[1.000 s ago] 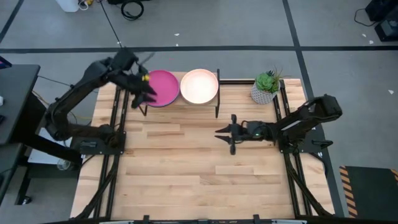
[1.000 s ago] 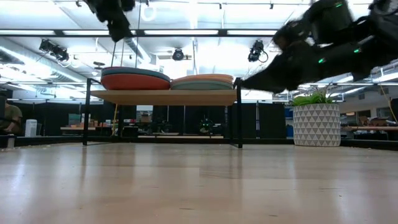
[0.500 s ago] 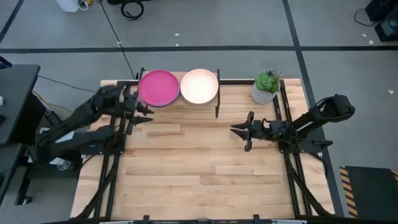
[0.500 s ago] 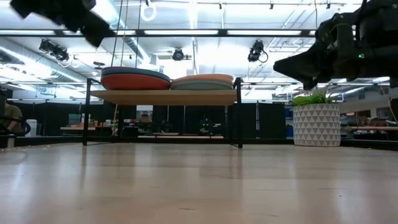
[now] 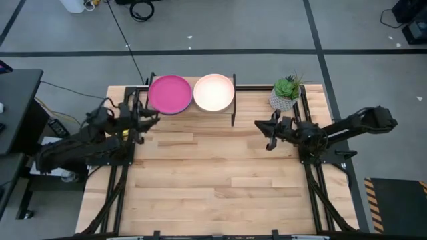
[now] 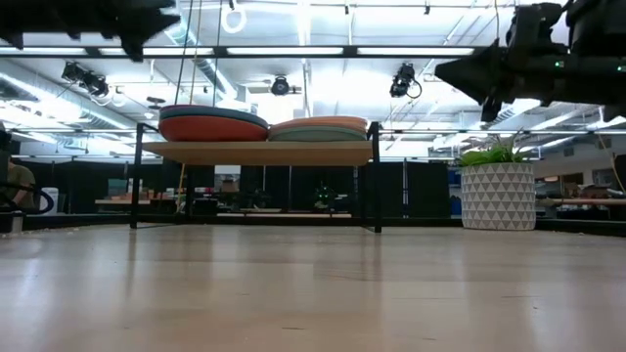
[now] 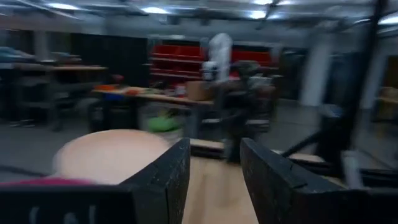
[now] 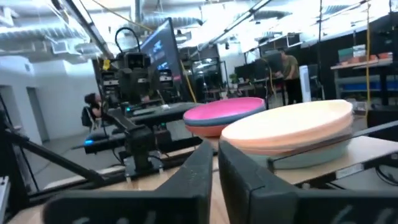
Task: Place and stack plates onto a shelf
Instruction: Return to Home Position
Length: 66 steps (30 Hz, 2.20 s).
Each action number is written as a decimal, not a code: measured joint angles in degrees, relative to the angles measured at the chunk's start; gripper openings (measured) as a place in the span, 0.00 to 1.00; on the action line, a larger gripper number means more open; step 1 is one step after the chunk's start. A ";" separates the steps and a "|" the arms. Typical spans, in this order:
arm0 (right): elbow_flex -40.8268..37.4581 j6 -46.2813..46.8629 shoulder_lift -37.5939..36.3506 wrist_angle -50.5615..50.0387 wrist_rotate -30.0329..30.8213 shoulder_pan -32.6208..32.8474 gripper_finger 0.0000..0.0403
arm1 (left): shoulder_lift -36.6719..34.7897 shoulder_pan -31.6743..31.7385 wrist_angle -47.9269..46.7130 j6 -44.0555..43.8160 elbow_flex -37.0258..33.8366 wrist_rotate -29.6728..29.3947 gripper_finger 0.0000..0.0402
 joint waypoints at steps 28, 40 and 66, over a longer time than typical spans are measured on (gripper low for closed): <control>1.62 -0.80 -51.54 -62.37 -1.54 -10.24 0.04 | -16.29 -20.07 4.54 10.03 -17.19 -11.16 0.16; 1.62 -0.14 -51.01 -62.77 -1.72 -10.24 0.05 | -16.07 -20.34 5.03 2.40 -17.21 -10.91 0.14; 1.62 -0.12 -51.01 -62.78 -1.77 -10.25 0.05 | -7.97 -23.77 9.05 2.97 -17.33 -11.39 0.14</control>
